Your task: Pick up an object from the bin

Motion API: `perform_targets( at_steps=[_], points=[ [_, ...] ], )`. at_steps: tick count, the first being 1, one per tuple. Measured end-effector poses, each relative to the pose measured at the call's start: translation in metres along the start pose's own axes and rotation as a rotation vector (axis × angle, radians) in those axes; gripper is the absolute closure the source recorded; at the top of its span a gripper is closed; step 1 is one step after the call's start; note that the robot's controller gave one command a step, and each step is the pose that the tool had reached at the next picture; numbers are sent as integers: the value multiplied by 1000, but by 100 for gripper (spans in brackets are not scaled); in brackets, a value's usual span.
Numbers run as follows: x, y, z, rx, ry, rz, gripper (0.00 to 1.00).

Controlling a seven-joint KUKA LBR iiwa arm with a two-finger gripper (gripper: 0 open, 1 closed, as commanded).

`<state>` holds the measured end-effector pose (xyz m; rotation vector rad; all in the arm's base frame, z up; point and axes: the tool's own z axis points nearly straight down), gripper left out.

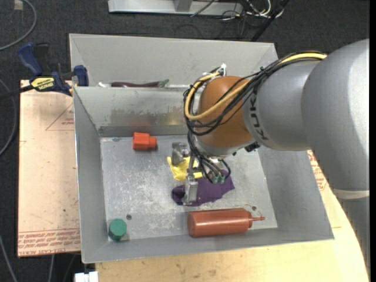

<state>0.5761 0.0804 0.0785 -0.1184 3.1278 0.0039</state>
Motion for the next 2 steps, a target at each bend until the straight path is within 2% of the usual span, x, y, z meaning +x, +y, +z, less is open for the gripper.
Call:
perform_targets(
  at_steps=[1,2],
  points=[
    [-1,2,14,-3,-1,-108,0],
    [3,-27,10,-3,-1,-126,0]
  ],
)
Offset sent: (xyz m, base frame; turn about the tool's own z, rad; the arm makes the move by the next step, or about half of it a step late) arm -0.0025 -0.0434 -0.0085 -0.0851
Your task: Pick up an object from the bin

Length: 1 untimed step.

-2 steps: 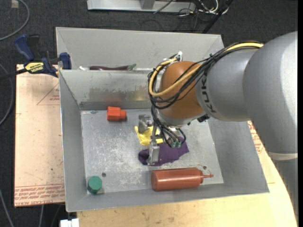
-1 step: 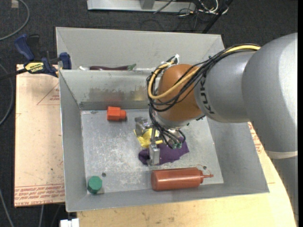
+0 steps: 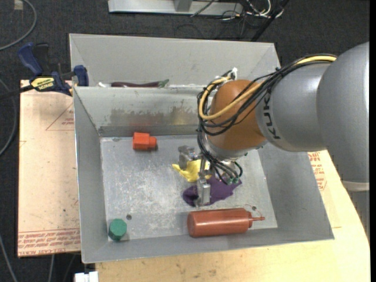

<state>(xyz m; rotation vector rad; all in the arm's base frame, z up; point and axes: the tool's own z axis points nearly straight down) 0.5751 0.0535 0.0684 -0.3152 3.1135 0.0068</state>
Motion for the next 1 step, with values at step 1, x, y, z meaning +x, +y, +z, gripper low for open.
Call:
perform_targets(
  at_steps=[1],
  points=[
    [6,-67,-4,0,-7,-110,100]
  ],
)
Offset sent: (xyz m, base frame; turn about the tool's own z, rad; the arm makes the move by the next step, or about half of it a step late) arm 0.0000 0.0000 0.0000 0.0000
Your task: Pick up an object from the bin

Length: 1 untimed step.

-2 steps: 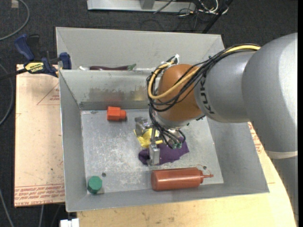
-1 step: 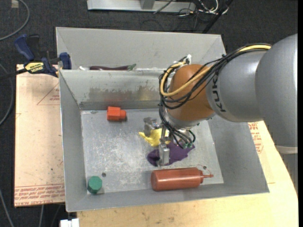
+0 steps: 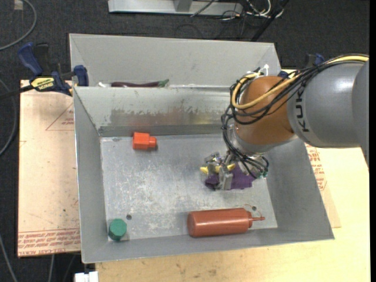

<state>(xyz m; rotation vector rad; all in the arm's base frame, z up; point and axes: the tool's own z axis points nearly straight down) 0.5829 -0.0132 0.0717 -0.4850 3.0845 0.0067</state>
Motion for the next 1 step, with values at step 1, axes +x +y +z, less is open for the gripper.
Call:
perform_targets(
  at_steps=[1],
  points=[
    [0,0,0,0,0,0,100]
  ],
)
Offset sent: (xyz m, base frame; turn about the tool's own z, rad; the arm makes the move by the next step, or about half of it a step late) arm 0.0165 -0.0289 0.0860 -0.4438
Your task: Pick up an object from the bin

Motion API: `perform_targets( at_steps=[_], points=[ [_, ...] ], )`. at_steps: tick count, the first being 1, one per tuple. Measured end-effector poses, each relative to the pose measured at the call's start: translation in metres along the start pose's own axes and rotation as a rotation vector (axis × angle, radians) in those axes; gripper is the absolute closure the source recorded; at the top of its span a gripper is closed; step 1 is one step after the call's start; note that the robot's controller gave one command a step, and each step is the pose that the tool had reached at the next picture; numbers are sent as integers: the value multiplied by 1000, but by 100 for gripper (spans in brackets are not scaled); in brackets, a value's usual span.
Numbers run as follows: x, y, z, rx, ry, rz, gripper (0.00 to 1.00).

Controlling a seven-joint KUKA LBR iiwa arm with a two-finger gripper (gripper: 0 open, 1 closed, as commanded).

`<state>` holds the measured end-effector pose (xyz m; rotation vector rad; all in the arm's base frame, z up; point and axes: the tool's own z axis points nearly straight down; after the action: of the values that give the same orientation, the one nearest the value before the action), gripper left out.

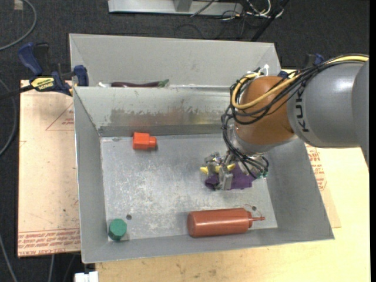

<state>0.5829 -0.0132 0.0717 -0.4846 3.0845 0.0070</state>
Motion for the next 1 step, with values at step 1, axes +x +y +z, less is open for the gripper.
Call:
perform_targets(
  at_steps=[1],
  points=[
    [-10,-32,-86,0,-4,-440,100]
  ],
)
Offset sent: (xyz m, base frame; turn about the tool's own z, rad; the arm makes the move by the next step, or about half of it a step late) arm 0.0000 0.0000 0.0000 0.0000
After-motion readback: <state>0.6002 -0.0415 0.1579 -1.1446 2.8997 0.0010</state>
